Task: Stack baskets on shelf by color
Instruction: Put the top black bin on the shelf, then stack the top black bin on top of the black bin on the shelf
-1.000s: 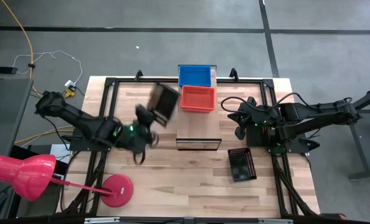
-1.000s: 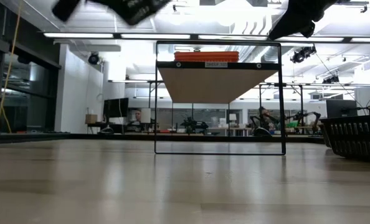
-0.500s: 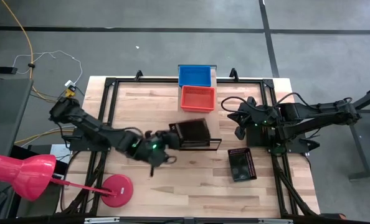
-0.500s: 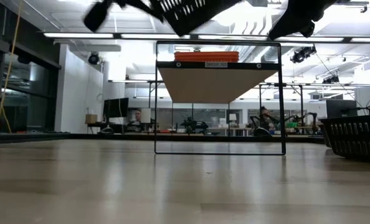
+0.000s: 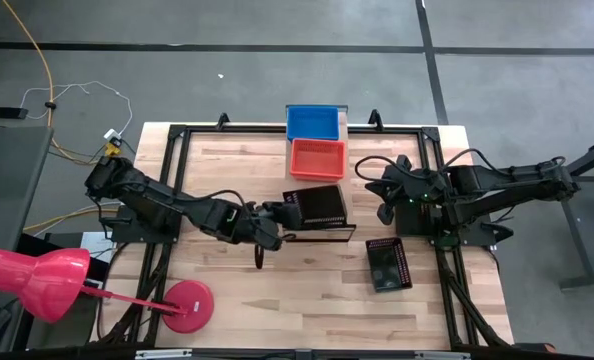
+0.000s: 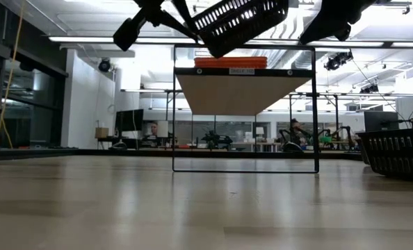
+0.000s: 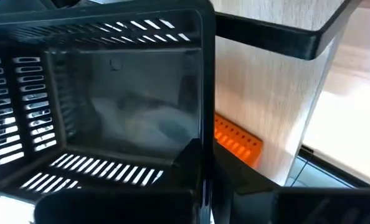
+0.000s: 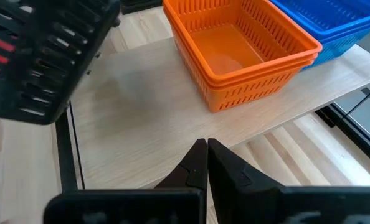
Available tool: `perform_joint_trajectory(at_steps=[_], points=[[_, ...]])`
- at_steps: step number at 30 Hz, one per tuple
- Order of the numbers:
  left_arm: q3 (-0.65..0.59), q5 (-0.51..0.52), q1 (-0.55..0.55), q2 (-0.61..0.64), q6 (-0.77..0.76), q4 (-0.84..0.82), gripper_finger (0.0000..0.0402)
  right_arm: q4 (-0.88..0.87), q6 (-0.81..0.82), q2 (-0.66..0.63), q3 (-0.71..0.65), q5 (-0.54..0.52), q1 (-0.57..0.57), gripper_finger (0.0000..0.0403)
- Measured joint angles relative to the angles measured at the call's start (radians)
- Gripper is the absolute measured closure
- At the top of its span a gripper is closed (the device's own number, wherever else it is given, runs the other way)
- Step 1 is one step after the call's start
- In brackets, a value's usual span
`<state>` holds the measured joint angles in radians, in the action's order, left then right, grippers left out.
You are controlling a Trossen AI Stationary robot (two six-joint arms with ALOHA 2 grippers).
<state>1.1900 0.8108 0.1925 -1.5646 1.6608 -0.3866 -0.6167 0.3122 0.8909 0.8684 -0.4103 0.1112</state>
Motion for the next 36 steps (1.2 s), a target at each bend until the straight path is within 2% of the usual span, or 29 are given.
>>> perform_joint_trajectory(at_steps=[14, 27, 31, 36], points=[[0.000, -0.079, -0.019, 0.000, -0.009, -0.003, 0.0392, 0.002, 0.041, 0.000, 0.000, -0.002, 0.000, 0.0403], [-0.001, -0.190, -0.082, 0.000, -0.008, -0.006, 0.0310, 0.010, 0.064, 0.000, 0.000, -0.003, 0.000, 0.0403], [-0.001, -0.165, -0.078, 0.002, -0.030, 0.008, 0.0277, 0.010, 0.064, 0.000, 0.000, -0.003, 0.000, 0.0403], [-0.002, -0.053, -0.081, 0.020, -0.104, 0.041, 0.0243, 0.010, 0.063, 0.000, 0.000, -0.003, 0.000, 0.0403]])
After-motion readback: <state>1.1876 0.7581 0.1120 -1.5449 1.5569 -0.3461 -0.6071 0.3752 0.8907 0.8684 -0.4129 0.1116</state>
